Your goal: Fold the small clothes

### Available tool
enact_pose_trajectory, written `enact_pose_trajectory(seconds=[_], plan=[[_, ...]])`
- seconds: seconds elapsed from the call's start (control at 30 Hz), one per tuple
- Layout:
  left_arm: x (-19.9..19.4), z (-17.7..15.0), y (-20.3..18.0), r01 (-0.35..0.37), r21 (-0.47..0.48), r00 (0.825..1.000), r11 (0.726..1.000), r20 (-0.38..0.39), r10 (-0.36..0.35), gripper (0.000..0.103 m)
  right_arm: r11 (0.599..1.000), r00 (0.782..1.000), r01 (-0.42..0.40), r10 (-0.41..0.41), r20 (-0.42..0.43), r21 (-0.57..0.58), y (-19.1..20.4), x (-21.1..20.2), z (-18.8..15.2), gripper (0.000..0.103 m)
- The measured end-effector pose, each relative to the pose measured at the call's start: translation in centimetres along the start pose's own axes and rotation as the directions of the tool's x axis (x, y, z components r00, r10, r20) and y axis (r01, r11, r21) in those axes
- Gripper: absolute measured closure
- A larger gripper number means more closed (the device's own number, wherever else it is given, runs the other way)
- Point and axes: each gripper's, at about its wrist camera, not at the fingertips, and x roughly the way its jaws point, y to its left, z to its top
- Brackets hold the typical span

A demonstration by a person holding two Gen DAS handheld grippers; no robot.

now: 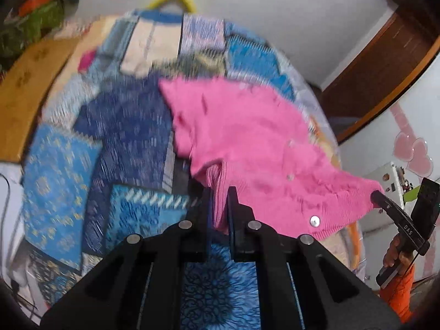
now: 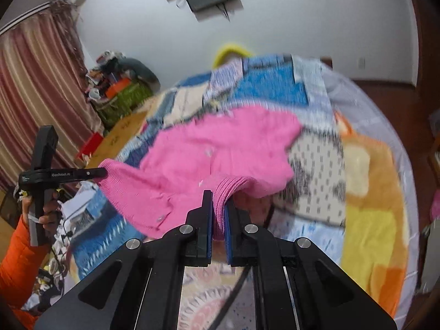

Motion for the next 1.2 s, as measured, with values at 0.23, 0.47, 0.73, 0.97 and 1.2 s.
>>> enact_pose_trajectory(seconds=[0.23,0.47,0.73,0.97,1.2], plan=[[-6.9,3.5,-2.8,-0.004,0.056,0.981,0.998,0.196,-0.007,0.099,0.997,0.991,0.012,-0.003,0.134,-0.072,2.2,-2.9,4.4,0.097],[-11.4,6.0,-4.7,-0.023,0.093,0.943,0.995,0.332,-0.009,0.1,0.994,0.963,0.024,0.004,0.268,-0.103,3.9,-5.8,8.3,0.097],[-12.2,8.2,-5.0,-0.047,0.068,0.923,0.997,0.385,0.017,0.1,0.995,0.949,0.042,-0.011,0.315,-0.094,4.0,-5.4,10.3,0.097],[-9.0,11.9,-3.9,-0.131,0.006,0.92,0.991,0.373,0.119,0.1,0.994,0.951,0.096,-0.075,0.299,-0.056,2.8,-2.3,12.7,0.097],[-2.4,15.2,-1.9,-0.192,-0.044,0.94,0.98,0.279,0.197,0.1,0.99,0.965,0.139,-0.128,0.23,-0.03,0.5,2.4,14.8,0.097]])
